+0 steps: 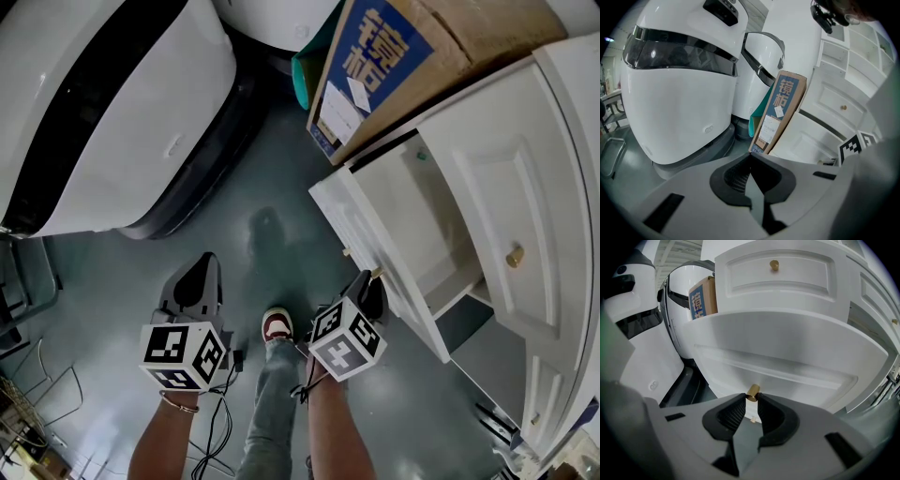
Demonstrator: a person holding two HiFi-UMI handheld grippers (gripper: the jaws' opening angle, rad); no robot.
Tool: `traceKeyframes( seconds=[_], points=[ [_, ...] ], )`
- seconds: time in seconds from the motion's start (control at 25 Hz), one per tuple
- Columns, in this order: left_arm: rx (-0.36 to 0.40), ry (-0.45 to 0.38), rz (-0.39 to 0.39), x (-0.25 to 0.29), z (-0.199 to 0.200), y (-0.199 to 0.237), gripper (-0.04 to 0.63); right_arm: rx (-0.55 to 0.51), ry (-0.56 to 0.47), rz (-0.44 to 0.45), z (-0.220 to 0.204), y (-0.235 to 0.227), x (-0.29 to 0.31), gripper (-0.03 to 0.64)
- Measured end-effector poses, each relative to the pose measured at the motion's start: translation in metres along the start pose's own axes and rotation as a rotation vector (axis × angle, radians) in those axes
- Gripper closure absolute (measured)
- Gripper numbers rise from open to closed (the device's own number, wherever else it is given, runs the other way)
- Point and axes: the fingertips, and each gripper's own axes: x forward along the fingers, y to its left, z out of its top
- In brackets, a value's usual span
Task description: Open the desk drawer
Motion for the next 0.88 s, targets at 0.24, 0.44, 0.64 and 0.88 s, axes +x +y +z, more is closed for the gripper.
traceKeyframes(
  seconds=[0.24,0.44,0.64,0.88],
  points=[
    [-0.002,0.003,0.004,-0.005,-0.003,0.001,0.578,-0.030,0.004,-0.006,0.000,0.000,0.001,0.522],
    [-0.005,-0.003,0.010,-0.010,0.001,0.000,0.578,-0.021,0.010,0.031,0.000,0.003,-0.009,0.518],
    [-0.009,-0.016,0.008,-0.018,0.009,-0.009,0.578,-0.043,0.002,0.098,0.002,0.009,-0.029,0.514],
    [-0.013,-0.022,-0.011,-0.030,0.022,-0.033,0.578,-0.053,-0.002,0.099,0.024,-0.004,-0.054,0.520]
  ],
)
